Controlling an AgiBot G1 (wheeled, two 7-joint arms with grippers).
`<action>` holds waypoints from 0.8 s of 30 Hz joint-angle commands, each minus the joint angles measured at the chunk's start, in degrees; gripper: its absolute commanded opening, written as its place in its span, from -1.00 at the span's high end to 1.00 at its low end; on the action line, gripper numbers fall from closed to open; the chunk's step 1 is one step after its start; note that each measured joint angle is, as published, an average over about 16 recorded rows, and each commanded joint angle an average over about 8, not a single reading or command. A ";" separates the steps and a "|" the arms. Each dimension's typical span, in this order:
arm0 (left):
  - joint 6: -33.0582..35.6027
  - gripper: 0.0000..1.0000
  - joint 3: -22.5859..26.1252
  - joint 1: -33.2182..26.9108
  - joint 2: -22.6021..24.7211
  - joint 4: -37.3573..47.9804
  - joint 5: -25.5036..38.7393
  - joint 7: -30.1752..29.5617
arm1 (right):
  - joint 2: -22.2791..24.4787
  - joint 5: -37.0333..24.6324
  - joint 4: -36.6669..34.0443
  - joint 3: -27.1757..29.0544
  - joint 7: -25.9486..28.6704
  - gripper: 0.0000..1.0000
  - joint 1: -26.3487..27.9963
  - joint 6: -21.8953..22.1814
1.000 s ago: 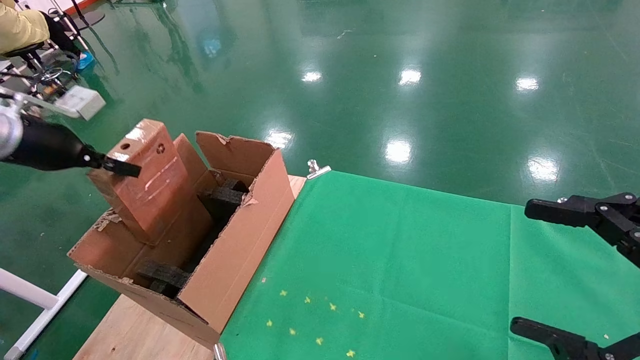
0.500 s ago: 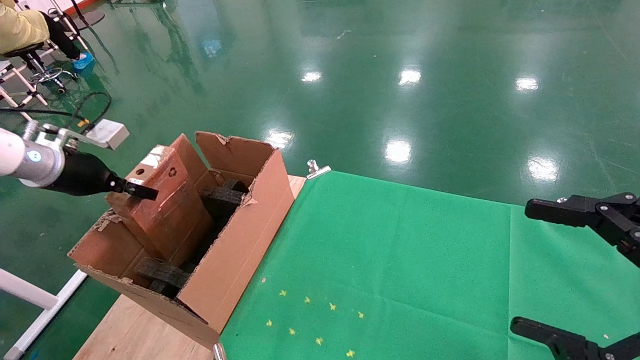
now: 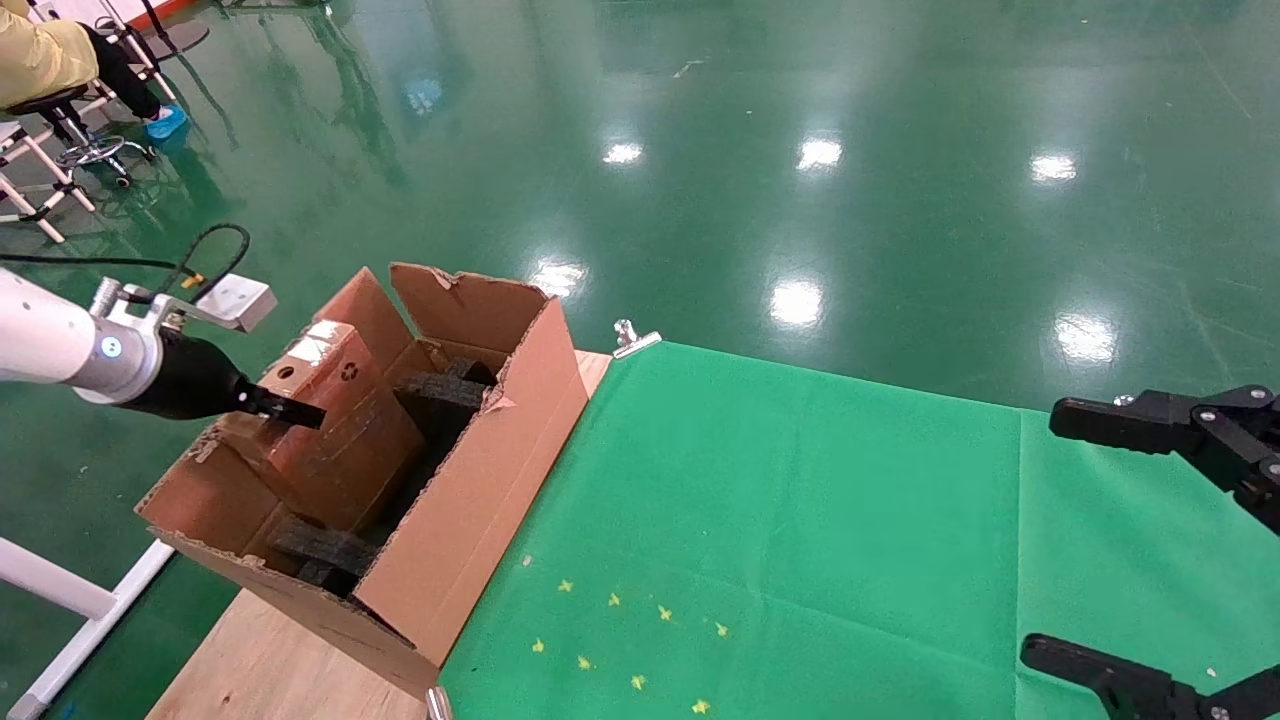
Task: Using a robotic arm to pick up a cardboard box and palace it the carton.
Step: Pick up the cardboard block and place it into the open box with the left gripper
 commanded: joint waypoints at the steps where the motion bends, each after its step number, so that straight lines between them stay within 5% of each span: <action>1: -0.79 1.00 -0.14 0.48 0.47 1.01 -0.23 0.31 | 0.00 0.00 0.00 0.00 0.00 -1.00 0.00 0.00; 24: -5.97 1.00 -1.08 7.47 5.54 8.97 -1.96 2.34 | 0.02 0.03 0.00 -0.05 -0.02 -1.00 0.01 0.02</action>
